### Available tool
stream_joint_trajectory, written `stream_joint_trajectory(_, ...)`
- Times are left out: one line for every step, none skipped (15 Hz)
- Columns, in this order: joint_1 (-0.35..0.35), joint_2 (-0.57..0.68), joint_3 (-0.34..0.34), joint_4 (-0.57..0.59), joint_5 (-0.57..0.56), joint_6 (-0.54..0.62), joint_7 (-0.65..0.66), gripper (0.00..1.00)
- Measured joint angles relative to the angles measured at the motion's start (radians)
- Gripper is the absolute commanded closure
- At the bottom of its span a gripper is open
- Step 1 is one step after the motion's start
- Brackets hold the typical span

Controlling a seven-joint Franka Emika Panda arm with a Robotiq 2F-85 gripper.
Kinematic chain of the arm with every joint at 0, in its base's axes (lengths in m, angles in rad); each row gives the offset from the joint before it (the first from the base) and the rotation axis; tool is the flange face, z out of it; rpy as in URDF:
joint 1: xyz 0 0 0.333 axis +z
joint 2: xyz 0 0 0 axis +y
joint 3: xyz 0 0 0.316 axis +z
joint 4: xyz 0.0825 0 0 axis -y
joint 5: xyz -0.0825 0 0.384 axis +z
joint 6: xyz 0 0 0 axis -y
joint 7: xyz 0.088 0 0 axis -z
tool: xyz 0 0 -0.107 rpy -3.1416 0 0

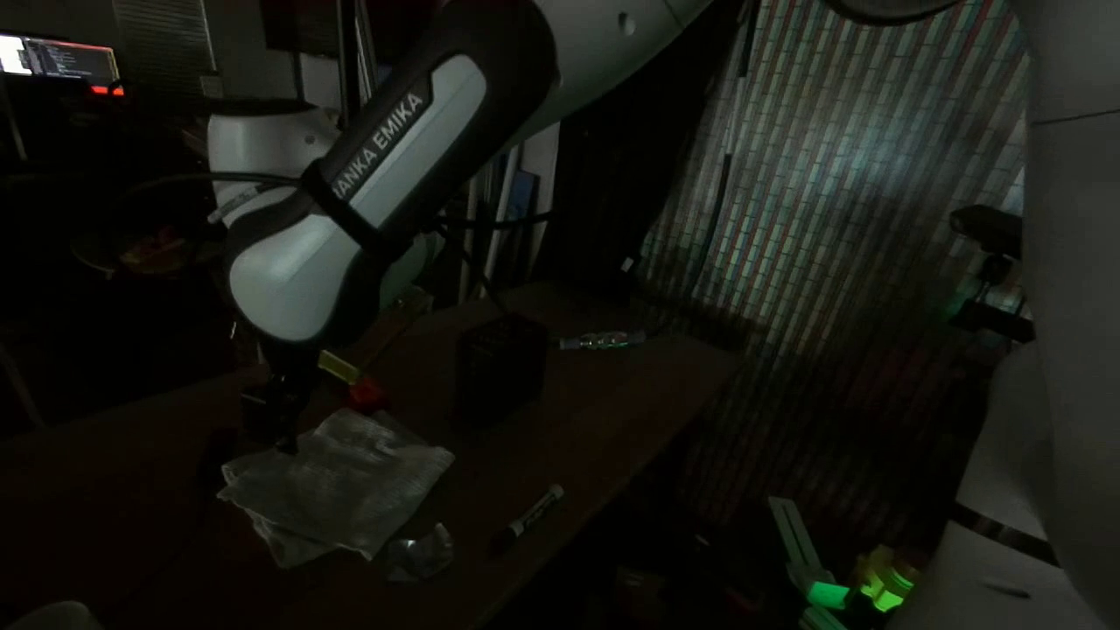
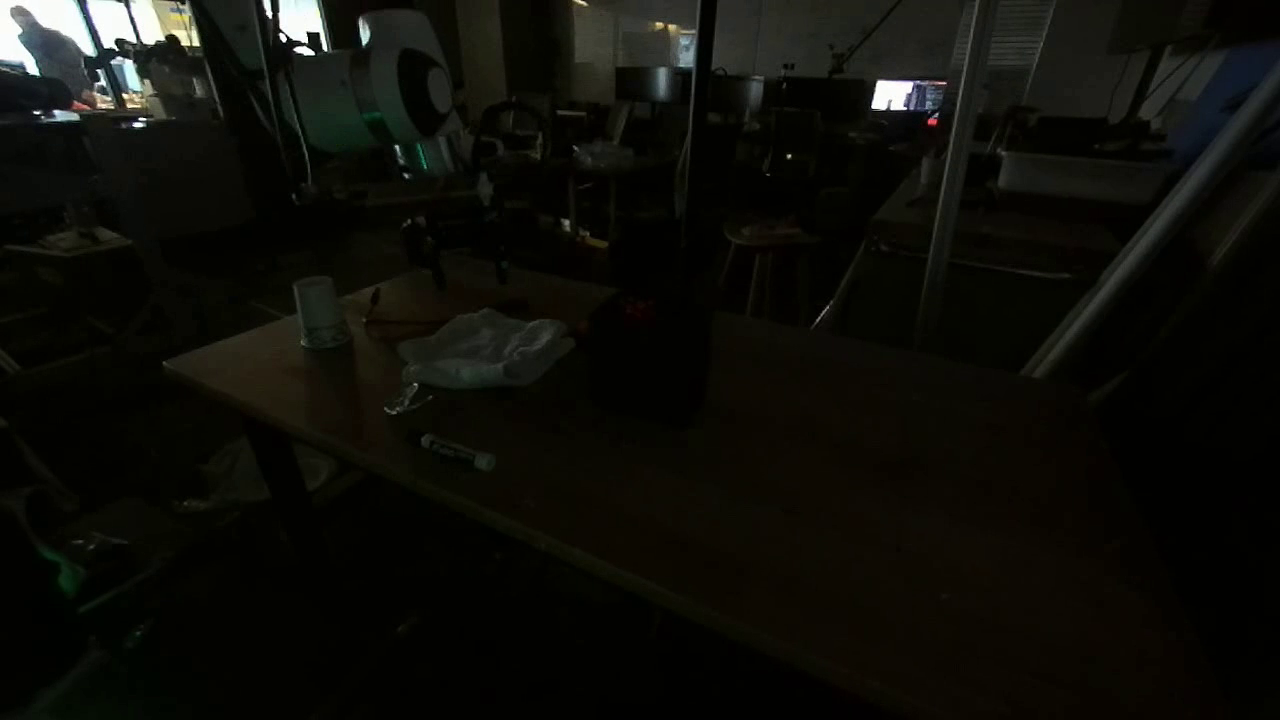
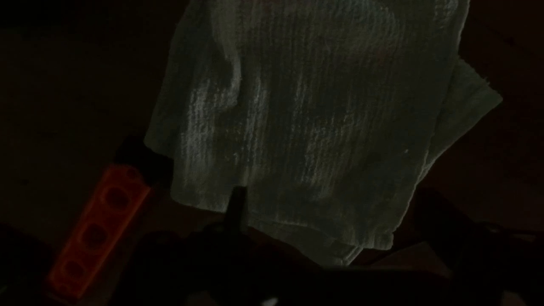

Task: Stuff the towel into the box

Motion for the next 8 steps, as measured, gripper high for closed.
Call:
stream_joint_trajectory(0.004,0.024,-0.006,0.001,-0.002,0.020,0.000,0.00)
stream_joint_trajectory(0.008,0.051,-0.012,0.003,-0.002,0.039,0.000,0.00)
stream_joint_trajectory(0.010,0.076,-0.017,0.007,-0.002,0.058,0.000,0.00)
stream_joint_trajectory(0.010,0.103,-0.023,0.013,-0.002,0.075,0.000,0.00)
stream_joint_trajectory(0.010,0.130,-0.028,0.021,0.000,0.091,0.000,0.00)
stream_joint_trajectory(0.010,0.156,-0.034,0.030,0.004,0.105,0.000,0.00)
stream_joint_trajectory(0.009,0.178,-0.037,0.038,0.010,0.116,0.000,0.00)
stream_joint_trajectory(0.009,0.199,-0.039,0.047,0.016,0.125,0.000,0.11)
